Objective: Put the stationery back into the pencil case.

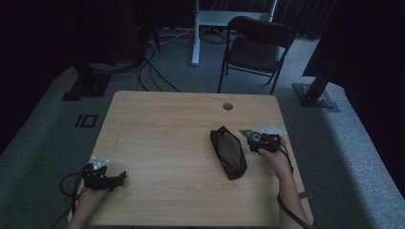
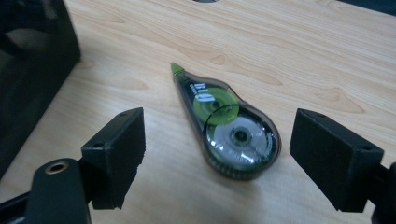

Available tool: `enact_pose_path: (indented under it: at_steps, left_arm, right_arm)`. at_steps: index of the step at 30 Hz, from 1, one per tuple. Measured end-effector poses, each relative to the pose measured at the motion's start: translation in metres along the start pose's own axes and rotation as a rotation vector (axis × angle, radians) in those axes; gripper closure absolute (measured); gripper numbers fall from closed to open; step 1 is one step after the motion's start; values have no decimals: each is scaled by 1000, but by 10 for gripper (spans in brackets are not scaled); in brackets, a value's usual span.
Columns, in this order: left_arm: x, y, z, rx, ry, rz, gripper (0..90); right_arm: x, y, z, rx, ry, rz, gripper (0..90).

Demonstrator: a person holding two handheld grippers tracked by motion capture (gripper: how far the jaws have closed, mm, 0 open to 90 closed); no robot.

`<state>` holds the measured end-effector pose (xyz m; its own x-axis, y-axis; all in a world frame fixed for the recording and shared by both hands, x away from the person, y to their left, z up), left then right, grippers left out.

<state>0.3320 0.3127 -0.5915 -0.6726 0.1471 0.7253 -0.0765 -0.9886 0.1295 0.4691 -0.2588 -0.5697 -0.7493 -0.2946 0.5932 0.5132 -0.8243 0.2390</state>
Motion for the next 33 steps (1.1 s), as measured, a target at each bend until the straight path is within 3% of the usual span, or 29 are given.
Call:
enact_pose_path:
  at_steps: [2, 7, 12, 14, 19, 22, 28, 33]
  left_arm:
    - [0, 0, 0, 0, 0, 0, 3]
    - [0, 0, 0, 0, 0, 0, 2]
    - [0, 0, 0, 0, 0, 0, 3]
    - [0, 0, 0, 0, 0, 0, 3]
    - [0, 0, 0, 0, 0, 0, 2]
    - [0, 0, 0, 0, 0, 0, 2]
    - [0, 0, 0, 0, 0, 0, 2]
    - [0, 0, 0, 0, 0, 0, 2]
  right_arm:
    - [-6, 2, 1, -18, -6, 19, 181]
    - [-19, 9, 2, -51, -26, 13, 208]
    - [-27, 11, 4, -53, -25, 24, 208]
    - [-30, 12, 4, -34, -39, 30, 210]
    - [-37, 13, 5, -72, -37, 57, 254]
    - [-40, 10, 5, -70, -50, 66, 280]
    - [-42, 8, 6, -108, -71, 48, 361]
    - [-42, 8, 6, -106, -79, 16, 413]
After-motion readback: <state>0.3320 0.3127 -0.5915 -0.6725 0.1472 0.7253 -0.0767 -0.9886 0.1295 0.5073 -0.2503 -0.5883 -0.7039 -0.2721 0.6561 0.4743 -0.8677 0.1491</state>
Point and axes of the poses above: each handheld gripper's, and its own axes: x roughly backward along the jaws, z roughly out of its top, y roughly to its right, the point moved 6 cm from there along -x, roughly forward along the jaws, and after that the axes turned 12 degrees about x, right-handed, at the moved point
